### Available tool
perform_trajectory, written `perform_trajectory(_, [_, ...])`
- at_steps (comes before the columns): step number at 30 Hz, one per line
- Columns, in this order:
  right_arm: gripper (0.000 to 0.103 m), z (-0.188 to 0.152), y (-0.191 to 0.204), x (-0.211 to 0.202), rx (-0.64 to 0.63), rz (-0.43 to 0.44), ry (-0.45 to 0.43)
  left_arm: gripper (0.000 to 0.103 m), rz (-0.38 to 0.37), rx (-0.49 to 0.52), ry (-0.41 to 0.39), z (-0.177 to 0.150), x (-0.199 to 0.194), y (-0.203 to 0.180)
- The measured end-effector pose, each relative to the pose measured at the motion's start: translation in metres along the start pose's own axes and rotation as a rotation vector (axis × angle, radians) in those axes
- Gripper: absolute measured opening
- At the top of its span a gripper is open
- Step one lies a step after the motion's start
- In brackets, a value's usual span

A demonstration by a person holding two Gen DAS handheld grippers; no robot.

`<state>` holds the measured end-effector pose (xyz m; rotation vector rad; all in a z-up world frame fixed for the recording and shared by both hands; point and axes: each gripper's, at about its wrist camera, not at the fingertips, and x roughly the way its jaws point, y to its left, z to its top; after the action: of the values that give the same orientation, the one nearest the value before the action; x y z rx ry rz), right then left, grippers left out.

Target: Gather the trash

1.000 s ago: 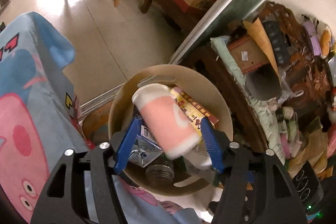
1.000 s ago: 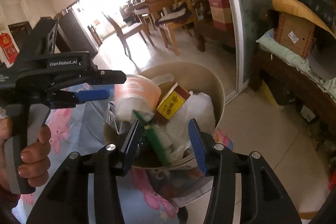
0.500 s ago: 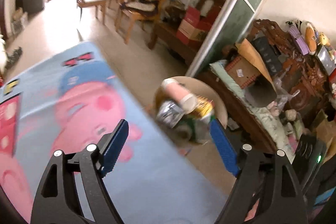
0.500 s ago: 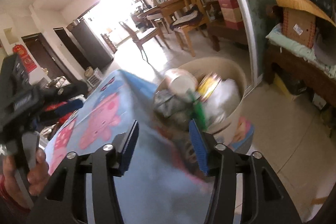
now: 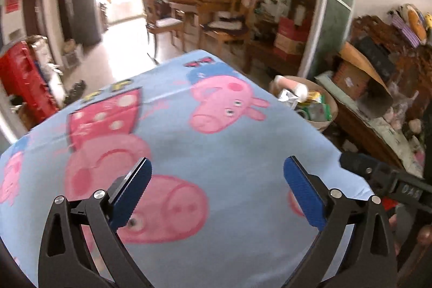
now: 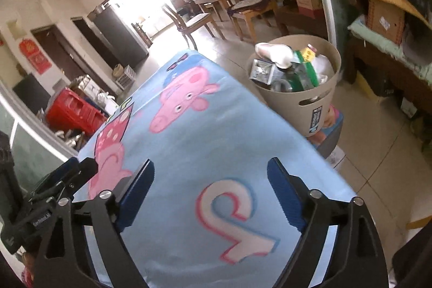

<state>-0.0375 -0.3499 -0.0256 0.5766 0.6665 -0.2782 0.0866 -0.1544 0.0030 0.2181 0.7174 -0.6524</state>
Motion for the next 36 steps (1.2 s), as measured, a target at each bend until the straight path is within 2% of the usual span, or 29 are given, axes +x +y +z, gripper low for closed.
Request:
perform_trajectory(3, [0.094,-0.007,0.018,-0.009,-0.023,-0.044,-0.009,0.097,0.018,-0.049,-0.013,-0.015,-0.017,0.022])
perform_trajectory(10, [0.094,-0.023,0.045,-0.027,-0.029,-0.154,-0.071,0.097,0.110,-0.116,0.015,-0.036,-0.032,0.058])
perform_trajectory(15, [0.094,-0.033,0.060,-0.030,-0.060,-0.181,-0.092,0.097,0.175,-0.154,0.013,-0.045,-0.043,0.070])
perform_trajectory(19, [0.094,-0.037,0.063,-0.032,-0.069,-0.172,-0.093,0.097,0.176,-0.175,-0.002,-0.046,-0.048,0.069])
perform_trajectory(27, [0.094,-0.043,0.063,-0.051,-0.075,-0.132,-0.123,0.097,0.223,-0.146,-0.010,-0.035,-0.057,0.048])
perform_trajectory(31, [0.094,-0.047,0.061,-0.054,-0.088,-0.129,-0.124,0.097,0.261,-0.120,-0.039,-0.035,-0.066,0.036])
perform_trajectory(36, [0.094,-0.052,0.054,-0.059,-0.082,-0.124,-0.116,0.097,0.255,-0.130,-0.047,-0.037,-0.070,0.029])
